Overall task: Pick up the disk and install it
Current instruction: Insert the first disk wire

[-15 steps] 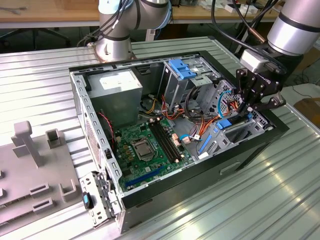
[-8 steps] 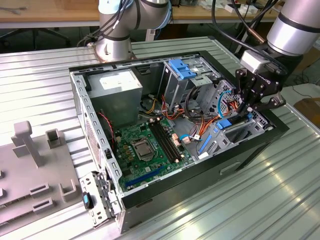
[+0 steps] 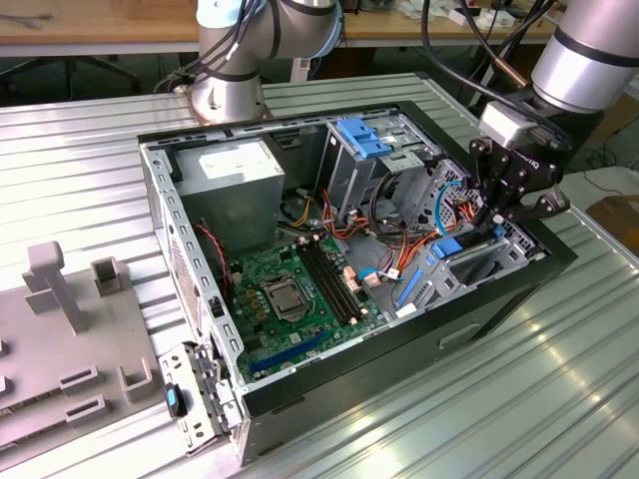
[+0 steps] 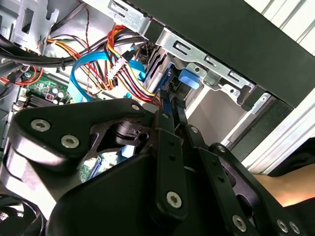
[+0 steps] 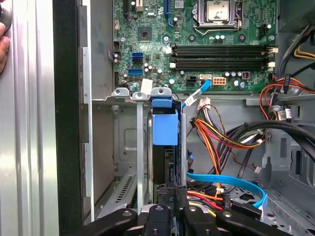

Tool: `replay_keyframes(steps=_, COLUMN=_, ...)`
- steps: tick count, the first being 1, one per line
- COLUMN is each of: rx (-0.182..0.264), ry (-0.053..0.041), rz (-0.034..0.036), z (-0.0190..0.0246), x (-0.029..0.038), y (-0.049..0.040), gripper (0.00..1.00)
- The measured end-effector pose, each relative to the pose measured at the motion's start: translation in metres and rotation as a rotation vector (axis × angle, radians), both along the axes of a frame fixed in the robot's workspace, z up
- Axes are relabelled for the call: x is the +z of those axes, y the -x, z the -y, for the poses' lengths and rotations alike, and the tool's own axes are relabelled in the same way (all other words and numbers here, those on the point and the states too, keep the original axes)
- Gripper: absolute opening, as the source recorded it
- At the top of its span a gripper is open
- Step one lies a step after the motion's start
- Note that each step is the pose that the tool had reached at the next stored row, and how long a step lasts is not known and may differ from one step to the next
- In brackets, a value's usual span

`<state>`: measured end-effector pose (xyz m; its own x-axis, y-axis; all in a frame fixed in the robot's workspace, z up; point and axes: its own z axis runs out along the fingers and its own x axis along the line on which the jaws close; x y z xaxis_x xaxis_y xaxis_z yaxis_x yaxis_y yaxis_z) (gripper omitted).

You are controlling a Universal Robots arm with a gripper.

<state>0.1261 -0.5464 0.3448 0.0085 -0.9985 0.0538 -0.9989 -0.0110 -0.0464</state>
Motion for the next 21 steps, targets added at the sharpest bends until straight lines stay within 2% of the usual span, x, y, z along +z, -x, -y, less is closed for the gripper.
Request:
replay_keyframes(steps=12, rx=0.0, ry=-0.0003, rz=0.0, z=-0.0001, x=0.0032, y=0.0, gripper=0.16)
replay_keyframes(steps=21, rx=0.0, ry=0.0001, rz=0.0001, z=-0.0006, x=0.0009, y=0.0, gripper=0.16)
